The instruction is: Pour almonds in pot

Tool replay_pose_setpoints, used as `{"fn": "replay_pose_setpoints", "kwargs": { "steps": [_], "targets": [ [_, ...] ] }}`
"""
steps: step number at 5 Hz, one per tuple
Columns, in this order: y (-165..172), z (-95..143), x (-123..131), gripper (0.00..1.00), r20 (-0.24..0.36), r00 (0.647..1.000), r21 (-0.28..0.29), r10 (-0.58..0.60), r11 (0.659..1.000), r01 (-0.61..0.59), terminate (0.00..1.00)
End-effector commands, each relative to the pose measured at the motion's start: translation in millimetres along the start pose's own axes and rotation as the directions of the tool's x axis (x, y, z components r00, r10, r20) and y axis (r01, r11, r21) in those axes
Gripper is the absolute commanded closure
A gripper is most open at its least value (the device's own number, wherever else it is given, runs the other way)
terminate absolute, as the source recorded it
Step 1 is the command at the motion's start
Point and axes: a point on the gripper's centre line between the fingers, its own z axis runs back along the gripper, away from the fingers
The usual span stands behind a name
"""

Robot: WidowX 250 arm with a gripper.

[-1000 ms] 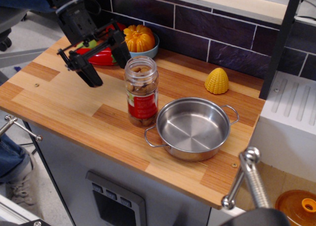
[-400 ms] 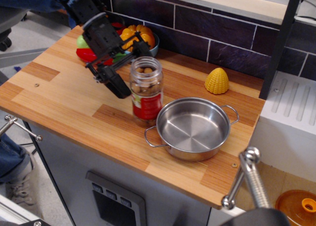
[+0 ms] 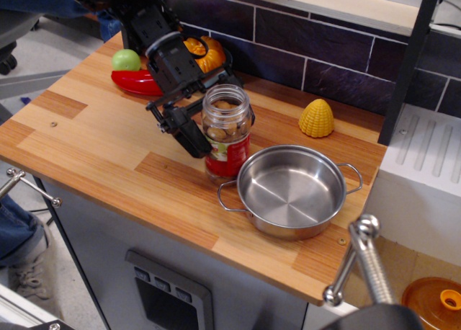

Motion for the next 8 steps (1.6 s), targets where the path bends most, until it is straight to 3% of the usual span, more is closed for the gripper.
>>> {"fn": "replay_pose_setpoints", "kwargs": {
  "steps": [1,2,3,4,5,6,7,8],
  "targets": [
    [5,-5,-14,0.0,0.013,0.999,0.034,-0.051,0.998,0.051,0.0],
    [5,-8,-18,0.0,0.02,0.997,0.045,-0.069,0.997,0.068,0.0],
    [5,-6,-23,1.0,0.084,0.987,0.061,-0.135,0.99,0.131,0.0],
    [1,11,-27,1.0,0.203,0.95,0.064,-0.237,0.971,0.228,0.0],
    [-12,26,-49,1.0,0.352,0.883,0.045,-0.31,0.948,0.314,0.0],
    [-30,31,-69,1.0,0.46,0.833,0.004,-0.308,0.939,0.345,0.0],
    [-41,21,-80,1.0,0.643,0.688,0.031,-0.336,0.909,0.416,0.0],
    [-45,9,-79,1.0,0.763,0.549,0.075,-0.342,0.89,0.45,0.0]
  ]
}}
